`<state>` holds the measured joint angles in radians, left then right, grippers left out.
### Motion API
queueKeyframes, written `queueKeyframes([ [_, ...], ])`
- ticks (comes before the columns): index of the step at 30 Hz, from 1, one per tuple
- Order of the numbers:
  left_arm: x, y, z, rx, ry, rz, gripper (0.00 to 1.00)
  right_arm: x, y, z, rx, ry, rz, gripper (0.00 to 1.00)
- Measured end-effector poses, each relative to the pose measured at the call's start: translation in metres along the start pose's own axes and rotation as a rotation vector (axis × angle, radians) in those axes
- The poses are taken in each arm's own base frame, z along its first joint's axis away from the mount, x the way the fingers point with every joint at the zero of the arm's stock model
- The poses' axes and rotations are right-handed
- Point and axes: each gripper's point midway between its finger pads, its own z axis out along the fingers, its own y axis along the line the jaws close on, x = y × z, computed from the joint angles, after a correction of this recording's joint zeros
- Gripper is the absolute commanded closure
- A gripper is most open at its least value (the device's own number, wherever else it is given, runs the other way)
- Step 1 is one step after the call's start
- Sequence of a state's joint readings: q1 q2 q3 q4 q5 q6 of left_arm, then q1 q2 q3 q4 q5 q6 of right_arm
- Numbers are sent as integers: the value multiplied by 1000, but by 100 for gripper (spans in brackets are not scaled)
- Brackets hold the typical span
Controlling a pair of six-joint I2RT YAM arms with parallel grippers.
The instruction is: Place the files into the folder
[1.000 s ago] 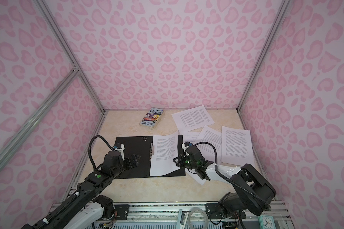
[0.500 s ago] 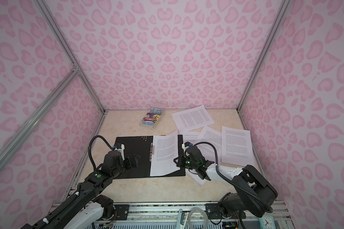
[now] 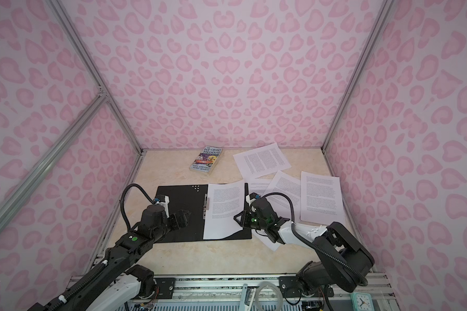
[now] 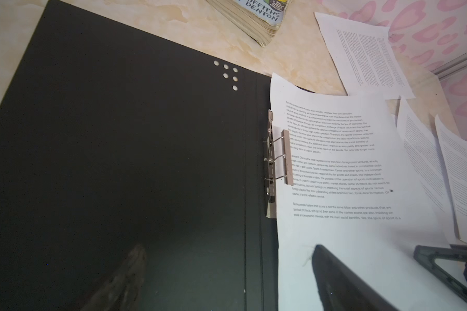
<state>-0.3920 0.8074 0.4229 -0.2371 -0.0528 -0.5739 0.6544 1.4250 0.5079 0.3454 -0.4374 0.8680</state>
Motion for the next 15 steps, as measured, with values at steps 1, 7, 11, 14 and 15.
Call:
queueKeyframes([
  [1,0,0,0,0,0,0,2,-1,1,0,-1,-2,-2,56],
  [7,0,0,0,0,0,1,2,-3,-6,2,28,-2,-6,44],
  [11,0,0,0,0,1,1,2,-3,-21,5,71,7,11,42],
  [14,0,0,0,0,1,1,2,-5,-33,7,101,12,26,40],
  [15,0,0,0,0,1,1,3,-6,-35,8,107,12,27,40],
])
